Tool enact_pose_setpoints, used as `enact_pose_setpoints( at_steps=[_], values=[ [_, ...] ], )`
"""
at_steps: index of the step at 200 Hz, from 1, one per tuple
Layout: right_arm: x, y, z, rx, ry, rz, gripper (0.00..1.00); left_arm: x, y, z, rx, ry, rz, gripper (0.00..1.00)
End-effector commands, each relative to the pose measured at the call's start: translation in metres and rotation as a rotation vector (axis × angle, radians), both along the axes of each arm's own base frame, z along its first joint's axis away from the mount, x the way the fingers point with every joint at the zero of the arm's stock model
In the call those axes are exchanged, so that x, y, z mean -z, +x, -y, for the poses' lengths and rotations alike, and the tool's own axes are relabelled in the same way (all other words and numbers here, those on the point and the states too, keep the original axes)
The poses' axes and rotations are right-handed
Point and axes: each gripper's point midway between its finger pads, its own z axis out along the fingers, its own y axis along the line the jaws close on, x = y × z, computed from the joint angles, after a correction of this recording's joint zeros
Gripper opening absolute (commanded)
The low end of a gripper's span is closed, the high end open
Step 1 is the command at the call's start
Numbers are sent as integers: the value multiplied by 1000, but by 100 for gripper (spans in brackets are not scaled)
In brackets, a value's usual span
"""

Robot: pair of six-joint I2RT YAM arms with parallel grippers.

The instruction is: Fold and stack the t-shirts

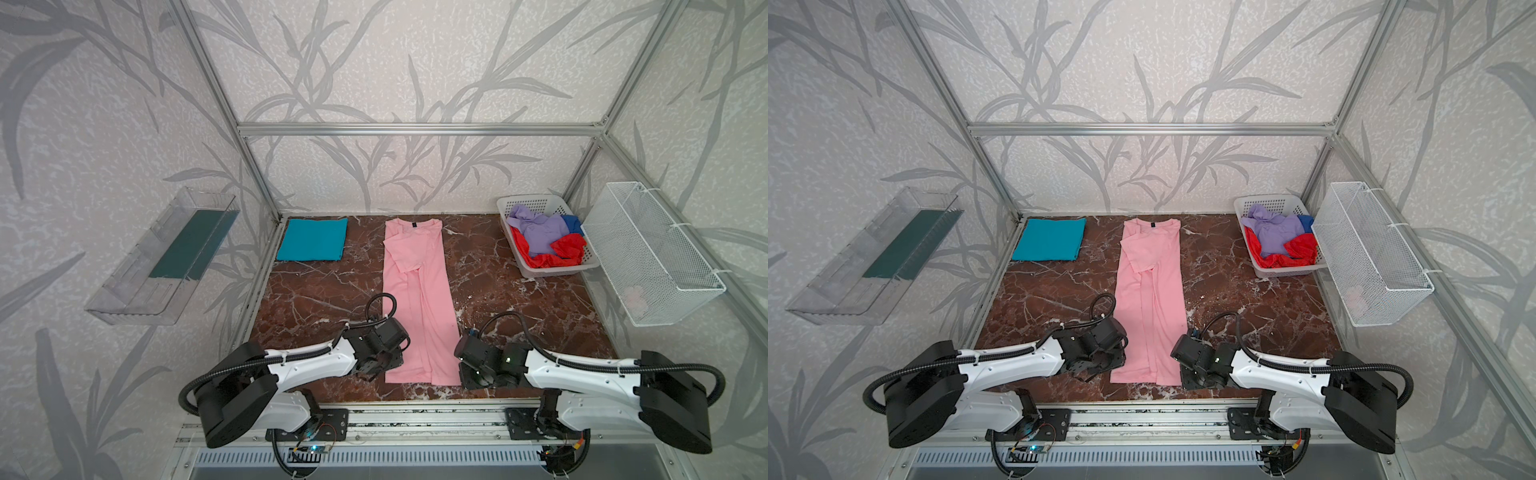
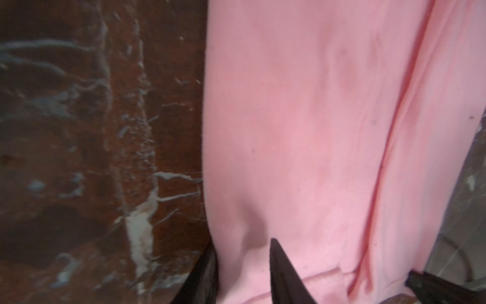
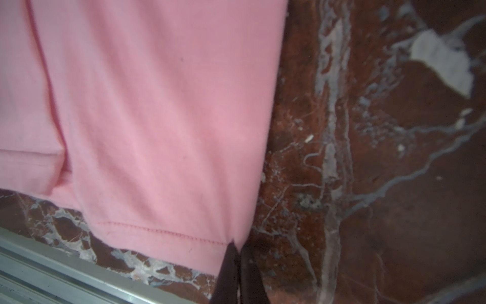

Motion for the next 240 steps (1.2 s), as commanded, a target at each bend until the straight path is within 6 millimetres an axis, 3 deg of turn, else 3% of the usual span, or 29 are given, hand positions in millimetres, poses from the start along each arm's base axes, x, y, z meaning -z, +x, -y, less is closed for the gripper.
enact_pose_setpoints(
  at_steps=[1,16,54,89,119,156,203,237,240],
  values=[
    [3,-6,8,3,-39,-27,6,23,-21,-19,4,104,-96,13],
    [2,-6,9,7,-39,-25,5,19,-20,-20,5,105,-85,0],
    [-10,-3,6,22,-1,-4,6,6,-19,-30,-4,145,-69,0],
    [-44,22,-9,63,105,84,7,-22,-1,-27,-2,184,-23,0],
    [-76,69,-12,131,188,149,8,-46,32,-23,-7,190,31,0],
    [-92,131,-20,151,226,197,8,-55,86,-20,-56,99,43,0],
    [-93,209,-30,179,252,229,7,-55,160,-14,-79,17,22,0],
    [-82,251,-38,157,246,202,6,-47,200,-5,-92,-43,-10,0],
    [-74,254,-38,160,237,186,6,-46,201,-6,-94,-42,-13,0]
  ],
)
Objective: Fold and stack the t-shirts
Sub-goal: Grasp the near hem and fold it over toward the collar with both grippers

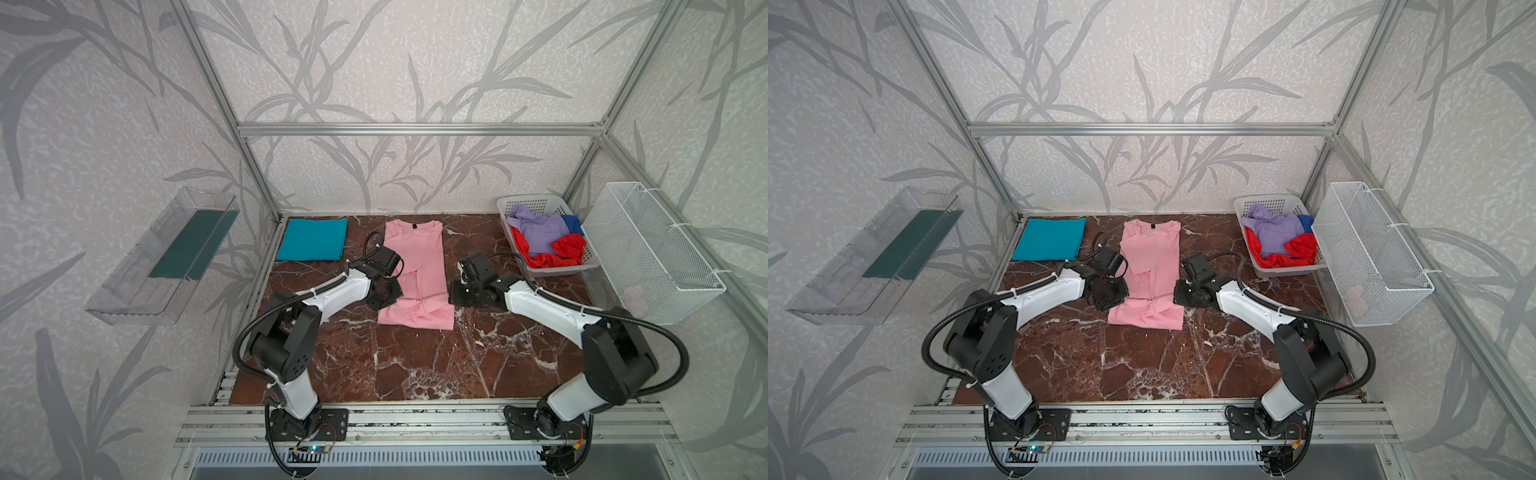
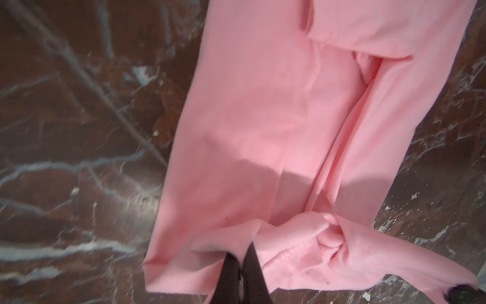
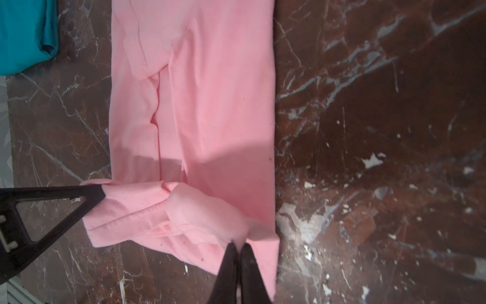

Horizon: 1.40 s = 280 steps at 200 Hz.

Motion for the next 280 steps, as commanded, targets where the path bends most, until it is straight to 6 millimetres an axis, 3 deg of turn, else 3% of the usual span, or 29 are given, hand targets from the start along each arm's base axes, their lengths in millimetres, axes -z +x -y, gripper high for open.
enact_pose_setpoints(
  at_steps=[1,55,99,123,141,165,193,218,234,243,264,280],
  values=[
    [4,25,-9,-50,15,8,6,-1,17,6,37,-43,-9,0],
    [22,74,-6,-11,21,-2,6,-1,50,-13,-15,-90,-6,0],
    [27,98,0,23,32,0,6,-3,71,-19,-44,-164,23,0],
    [34,104,-4,23,29,-8,11,3,85,-15,-44,-210,17,26],
    [38,108,-3,33,29,-13,21,1,96,-14,-43,-233,29,38],
    [32,117,-1,50,36,1,32,-19,114,-21,-50,-248,84,42],
    [10,124,4,62,36,45,42,-55,124,-40,-74,-213,156,43],
    [-11,114,9,47,36,86,45,-72,106,-52,-79,-156,183,43],
    [-21,99,10,27,40,110,44,-70,82,-46,-40,-146,178,24],
    [-22,88,8,4,30,116,37,-67,65,-39,-4,-124,165,15],
    [-19,62,-1,-59,12,108,7,-53,26,-25,79,-50,121,3],
    [-9,43,-10,-92,6,84,2,-41,3,-12,127,-22,85,2]
  ],
)
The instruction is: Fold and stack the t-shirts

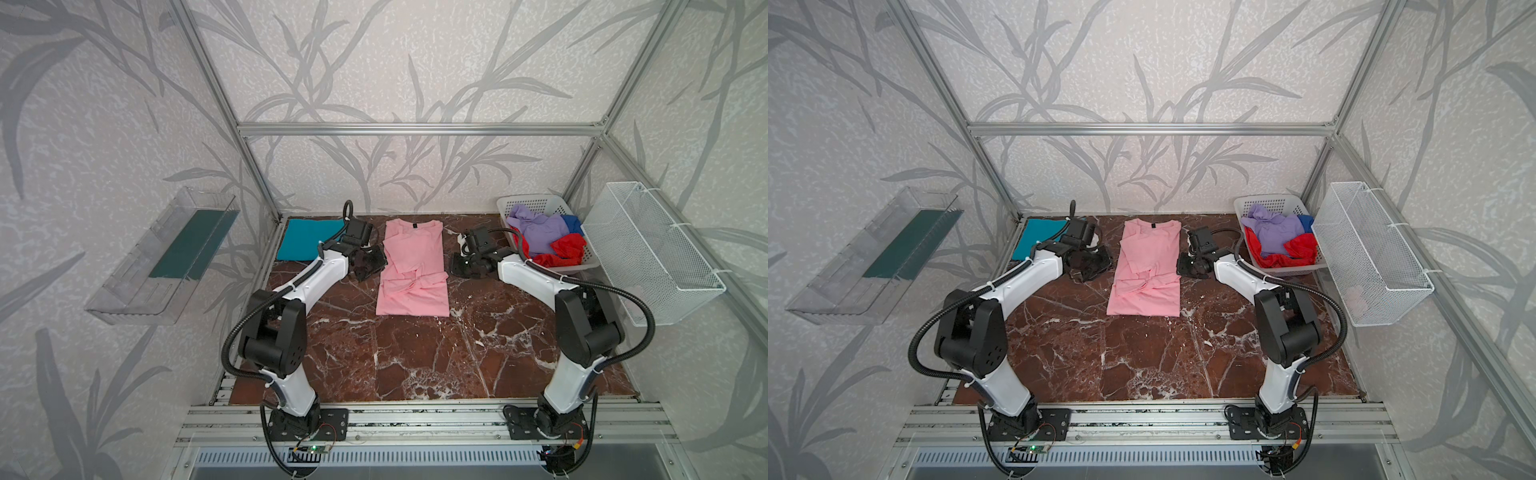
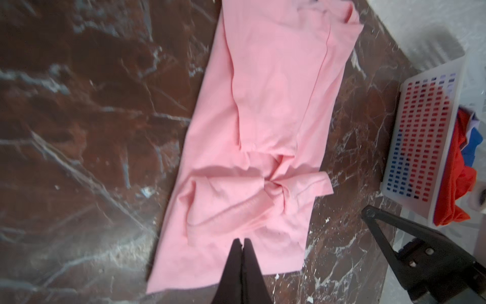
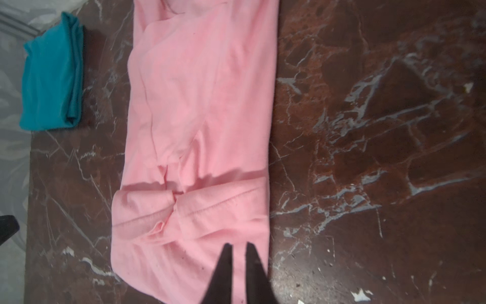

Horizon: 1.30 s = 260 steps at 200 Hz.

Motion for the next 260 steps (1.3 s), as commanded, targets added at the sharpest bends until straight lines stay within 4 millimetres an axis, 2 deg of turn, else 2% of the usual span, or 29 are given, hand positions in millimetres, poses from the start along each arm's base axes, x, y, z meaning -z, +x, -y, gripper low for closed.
enact_pose_setpoints(
  at_steps=[1,23,50,74,97,127,154,179,193,210,223,241,260],
  values=[
    [8,-27,-12,-71,-24,-11,2,28,-42,8,76,108,-82,2],
    [28,-47,-29,-107,-12,-47,1,53,-62,23,104,121,-134,3],
    [52,-59,-53,-151,7,-98,2,79,-66,36,119,109,-191,9],
    [67,-56,-74,-187,27,-114,2,91,-56,37,133,152,-202,10],
    [75,-39,-87,-199,37,-111,3,95,-36,35,154,225,-195,11],
    [64,0,-97,-190,50,-63,5,78,7,38,174,262,-139,13],
    [51,48,-90,-140,50,-32,6,51,54,30,151,282,-71,14],
    [41,86,-77,-87,42,-25,7,11,100,19,91,270,29,15],
    [31,102,-70,-63,32,9,8,-13,116,14,65,270,79,15],
    [19,112,-64,-46,26,39,9,-34,121,15,62,259,121,16],
    [12,112,-62,-46,41,46,9,-38,114,17,69,242,119,16],
    [-1,99,-63,-65,60,65,9,-25,94,19,81,219,86,16],
    [-11,74,-66,-98,64,81,10,-2,69,19,77,180,51,16]
  ],
)
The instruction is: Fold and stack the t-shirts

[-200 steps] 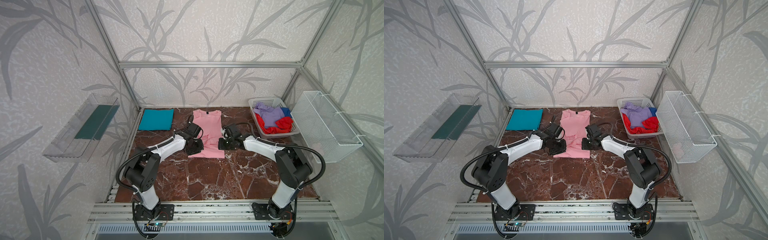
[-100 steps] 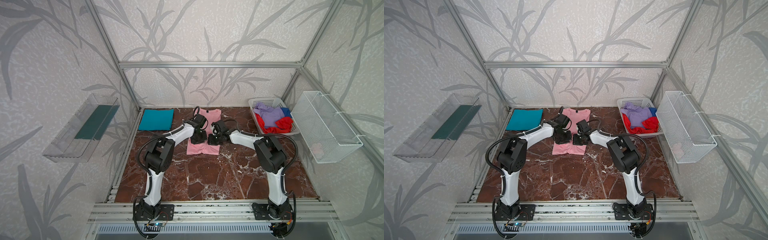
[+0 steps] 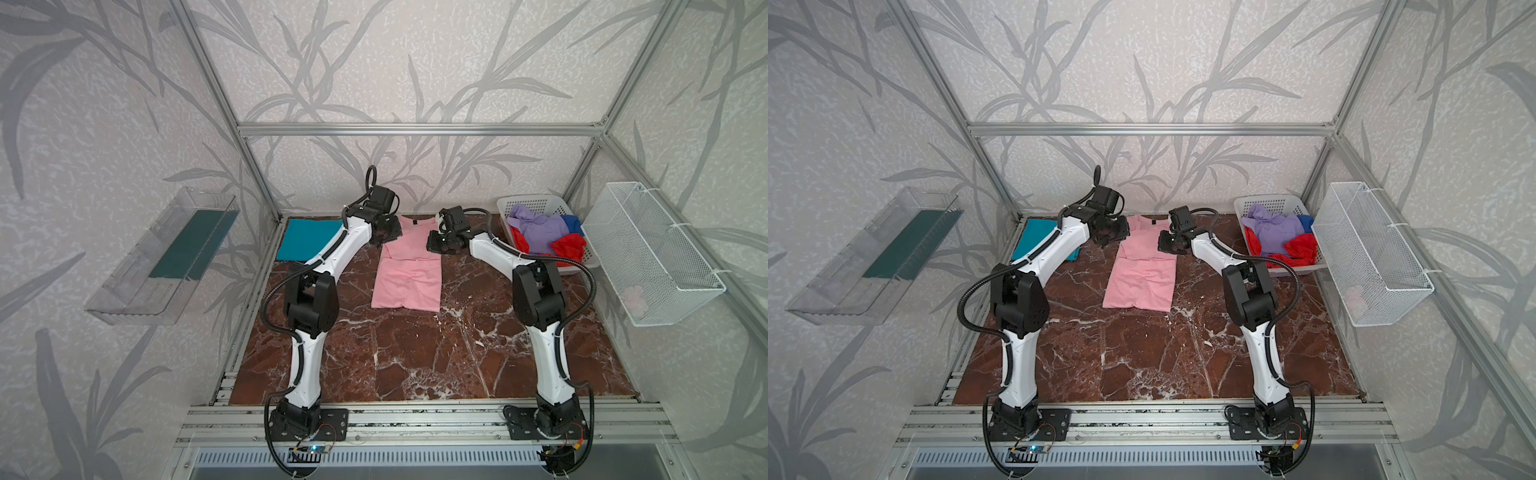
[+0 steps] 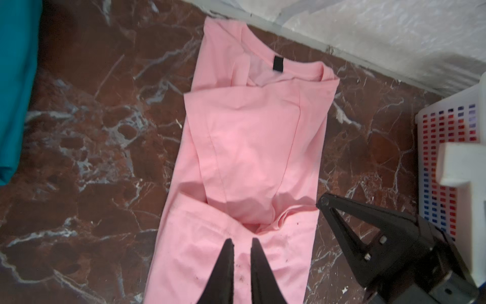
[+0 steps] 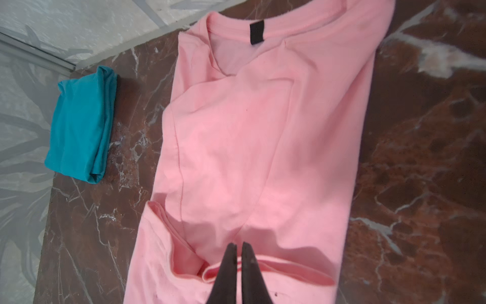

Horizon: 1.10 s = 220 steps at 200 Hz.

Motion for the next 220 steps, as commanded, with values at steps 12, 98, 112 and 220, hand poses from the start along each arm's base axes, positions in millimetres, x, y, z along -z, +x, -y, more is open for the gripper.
enact_pose_setpoints(
  at_steps=[12,98,112,220],
  values=[
    [-29,-52,-11,-83,3,25,10,39,-50,4,12,-49,-98,16],
    [63,-182,11,-113,-76,-207,18,137,-144,-31,-67,4,-311,15],
    [69,-196,22,-115,-117,-229,18,143,-160,-39,-76,11,-324,15],
    [68,-310,106,-42,-212,-279,19,151,-331,-42,-110,-58,-412,16]
  ],
)
